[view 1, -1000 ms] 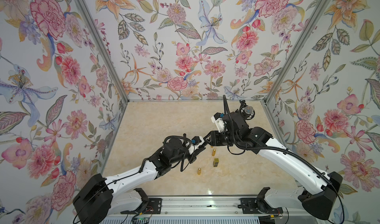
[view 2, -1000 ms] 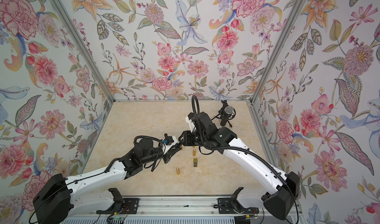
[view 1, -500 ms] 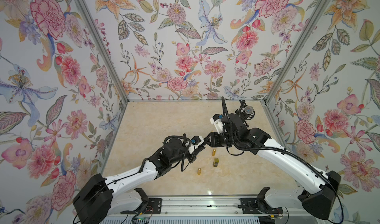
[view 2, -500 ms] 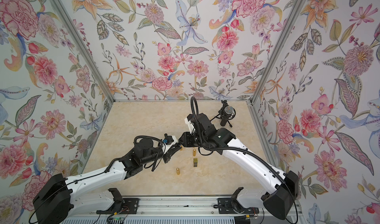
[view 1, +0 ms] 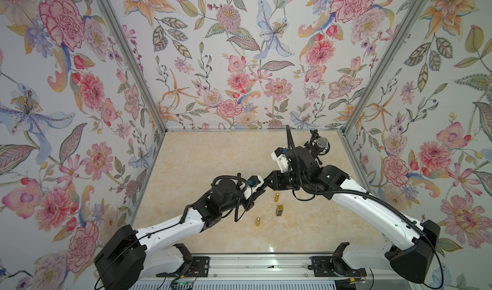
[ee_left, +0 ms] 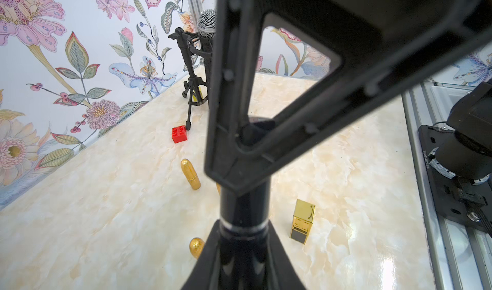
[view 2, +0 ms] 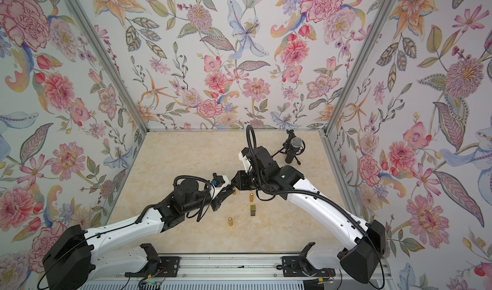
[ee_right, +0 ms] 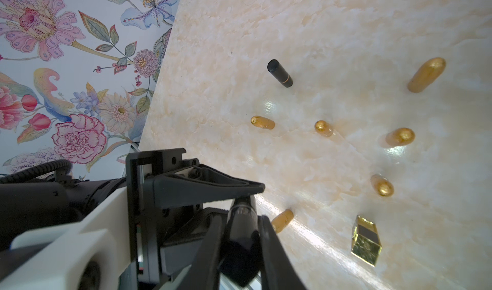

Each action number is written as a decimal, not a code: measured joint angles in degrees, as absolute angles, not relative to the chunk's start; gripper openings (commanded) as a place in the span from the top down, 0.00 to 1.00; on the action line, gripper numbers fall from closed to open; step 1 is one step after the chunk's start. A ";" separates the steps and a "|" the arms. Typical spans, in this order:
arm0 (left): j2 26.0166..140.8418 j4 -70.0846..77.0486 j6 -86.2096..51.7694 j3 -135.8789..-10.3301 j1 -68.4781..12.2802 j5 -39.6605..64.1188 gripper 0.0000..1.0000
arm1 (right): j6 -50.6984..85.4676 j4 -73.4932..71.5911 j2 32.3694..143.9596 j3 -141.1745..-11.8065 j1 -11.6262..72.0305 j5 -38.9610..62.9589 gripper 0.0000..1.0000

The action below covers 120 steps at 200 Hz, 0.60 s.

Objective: Open the lipstick cap
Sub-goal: Open the cover of the lipstick.

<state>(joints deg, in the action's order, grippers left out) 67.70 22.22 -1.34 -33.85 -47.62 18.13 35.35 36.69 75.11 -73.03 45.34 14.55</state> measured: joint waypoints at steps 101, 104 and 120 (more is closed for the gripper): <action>66.06 20.47 -1.78 -33.85 -47.64 17.17 0.96 | 35.40 35.99 75.11 -73.06 44.69 15.94 0.78; 65.98 20.45 -1.78 -33.85 -47.64 17.12 0.96 | 35.40 35.90 75.11 -73.06 44.62 16.14 0.78; 65.41 20.01 -1.78 -33.85 -47.64 16.75 0.96 | 35.46 35.59 75.11 -73.06 44.25 17.08 0.78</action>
